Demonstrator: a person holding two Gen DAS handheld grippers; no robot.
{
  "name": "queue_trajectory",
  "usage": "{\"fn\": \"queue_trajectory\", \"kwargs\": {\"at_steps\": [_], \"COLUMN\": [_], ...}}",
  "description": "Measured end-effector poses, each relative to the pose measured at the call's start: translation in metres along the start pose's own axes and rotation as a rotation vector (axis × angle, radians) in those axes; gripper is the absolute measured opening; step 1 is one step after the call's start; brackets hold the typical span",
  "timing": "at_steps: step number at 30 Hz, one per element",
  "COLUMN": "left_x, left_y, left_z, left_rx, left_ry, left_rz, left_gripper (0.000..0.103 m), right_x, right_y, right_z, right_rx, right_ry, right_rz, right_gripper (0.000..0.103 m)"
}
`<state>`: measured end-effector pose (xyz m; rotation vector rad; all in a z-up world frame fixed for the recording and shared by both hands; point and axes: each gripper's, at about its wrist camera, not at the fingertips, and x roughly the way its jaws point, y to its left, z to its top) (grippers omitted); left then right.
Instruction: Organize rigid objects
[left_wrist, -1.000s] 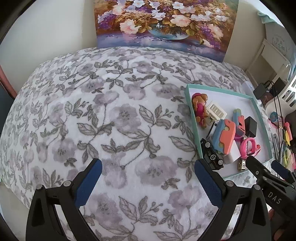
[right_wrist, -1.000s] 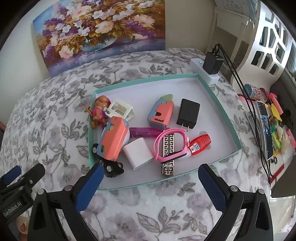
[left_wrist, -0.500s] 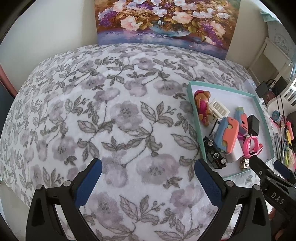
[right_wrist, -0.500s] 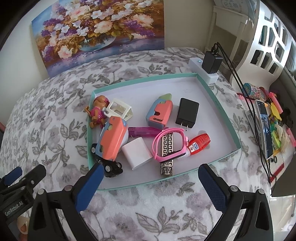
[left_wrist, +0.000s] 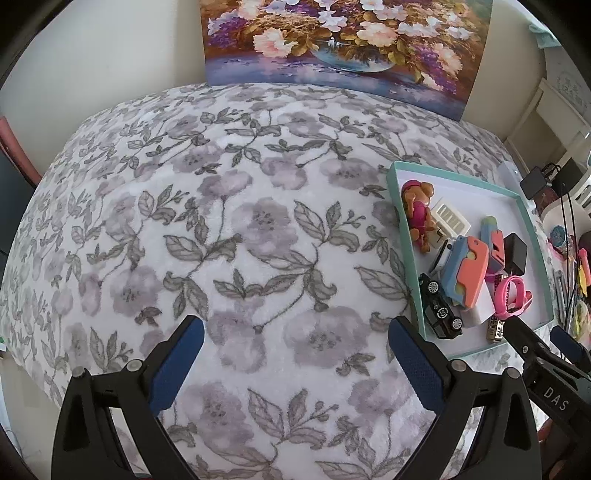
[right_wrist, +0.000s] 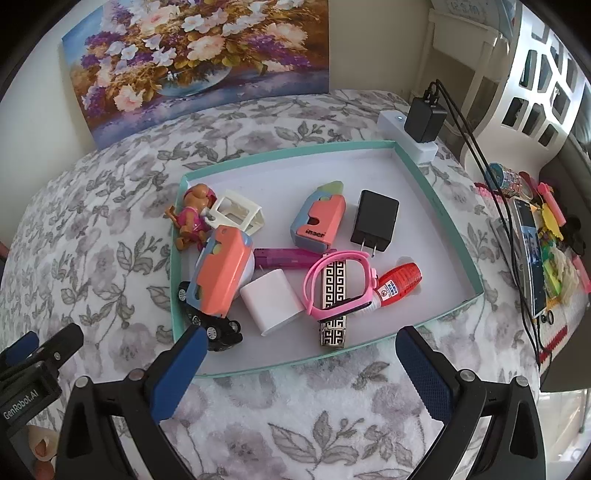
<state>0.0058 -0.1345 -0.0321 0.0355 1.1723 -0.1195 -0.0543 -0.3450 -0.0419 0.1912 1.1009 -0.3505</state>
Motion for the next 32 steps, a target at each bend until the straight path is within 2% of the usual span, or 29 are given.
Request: {"fn": "queue_trajectory", "kwargs": {"at_steps": [32], "left_x": [0.0005], "left_y": [0.0052], "left_z": [0.0004], "left_rx": [-0.025], "left_ry": [0.001], "left_rz": [0.015], "left_gripper": [0.1], "right_x": [0.0043], "right_y": [0.003], "right_z": [-0.0016], "right_rx": [-0.014], "right_ry": [0.018], "right_rz": [-0.005], "right_gripper": [0.103]}}
